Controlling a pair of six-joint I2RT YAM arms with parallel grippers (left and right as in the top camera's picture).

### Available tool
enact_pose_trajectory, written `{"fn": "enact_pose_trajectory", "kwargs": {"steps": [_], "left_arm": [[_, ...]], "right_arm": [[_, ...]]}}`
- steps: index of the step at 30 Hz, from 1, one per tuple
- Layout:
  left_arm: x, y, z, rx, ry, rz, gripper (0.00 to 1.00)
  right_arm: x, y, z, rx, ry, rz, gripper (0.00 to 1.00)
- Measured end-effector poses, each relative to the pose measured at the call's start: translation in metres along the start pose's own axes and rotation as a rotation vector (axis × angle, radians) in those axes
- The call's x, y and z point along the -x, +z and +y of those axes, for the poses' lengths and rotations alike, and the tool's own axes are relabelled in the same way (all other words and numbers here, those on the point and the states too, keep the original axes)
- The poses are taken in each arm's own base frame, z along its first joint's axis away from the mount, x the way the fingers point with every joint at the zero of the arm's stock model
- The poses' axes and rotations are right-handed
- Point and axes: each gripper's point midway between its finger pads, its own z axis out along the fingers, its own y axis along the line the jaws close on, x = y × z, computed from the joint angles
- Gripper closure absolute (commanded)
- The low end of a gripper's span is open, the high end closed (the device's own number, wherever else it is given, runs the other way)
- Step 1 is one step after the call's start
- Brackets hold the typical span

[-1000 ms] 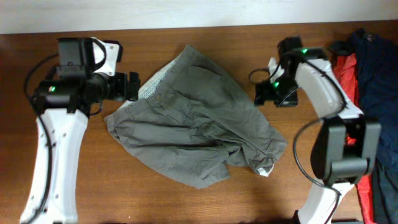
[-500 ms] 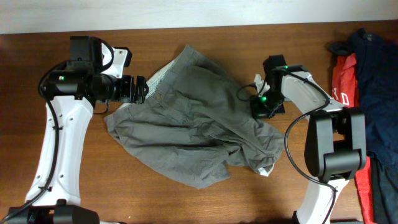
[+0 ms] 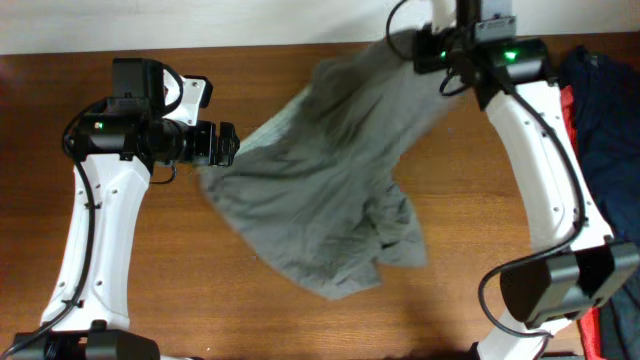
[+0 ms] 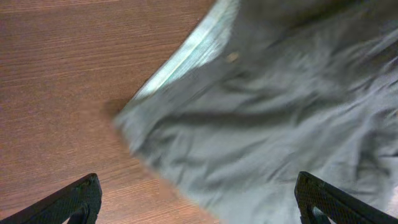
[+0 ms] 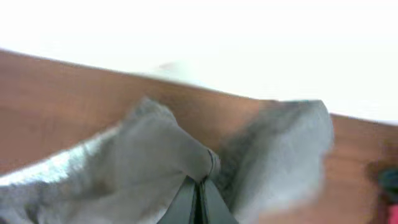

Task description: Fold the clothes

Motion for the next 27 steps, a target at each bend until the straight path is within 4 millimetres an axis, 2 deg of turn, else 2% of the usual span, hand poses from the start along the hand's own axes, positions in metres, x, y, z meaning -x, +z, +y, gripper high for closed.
{"fn": "enact_pose_trajectory", "kwargs": {"steps": [1,2,3,4,8,13,16,19,25,27], "left_arm": [[0.0,0.0,0.0,0.0,0.0,0.0,0.01],[0.0,0.0,0.0,0.0,0.0,0.0,0.01],[0.0,0.0,0.0,0.0,0.0,0.0,0.01],[0.0,0.0,0.0,0.0,0.0,0.0,0.01],[0.0,0.0,0.0,0.0,0.0,0.0,0.01],[0.0,0.001,0.0,0.0,0.019,0.003,0.01],[0.004,0.012,0.002,-0.002,0.054,0.004,0.01],[0.009,0.036,0.005,-0.009,0.096,0.017,0.01],[0.014,0.109,0.008,-0.026,0.175,0.061,0.01],[0.018,0.127,0.013,-0.009,0.193,0.05,0.01]], "right_arm": [[-0.001,0.001,-0.004,-0.012,0.01,0.004,0.39],[-0.006,0.005,-0.008,-0.025,0.015,0.021,0.25],[-0.013,0.011,-0.013,-0.035,0.022,0.049,0.17],[-0.025,0.017,-0.017,-0.046,0.028,0.091,0.03],[-0.075,0.033,-0.025,-0.063,0.048,0.279,0.01],[-0.124,0.017,-0.021,-0.059,0.099,0.488,0.01],[-0.147,0.004,-0.008,-0.006,0.139,0.596,0.01],[-0.156,-0.003,0.003,0.047,0.177,0.648,0.01],[-0.171,-0.017,0.015,0.089,0.242,0.733,0.01],[-0.176,-0.022,0.018,0.097,0.256,0.764,0.01]]}}
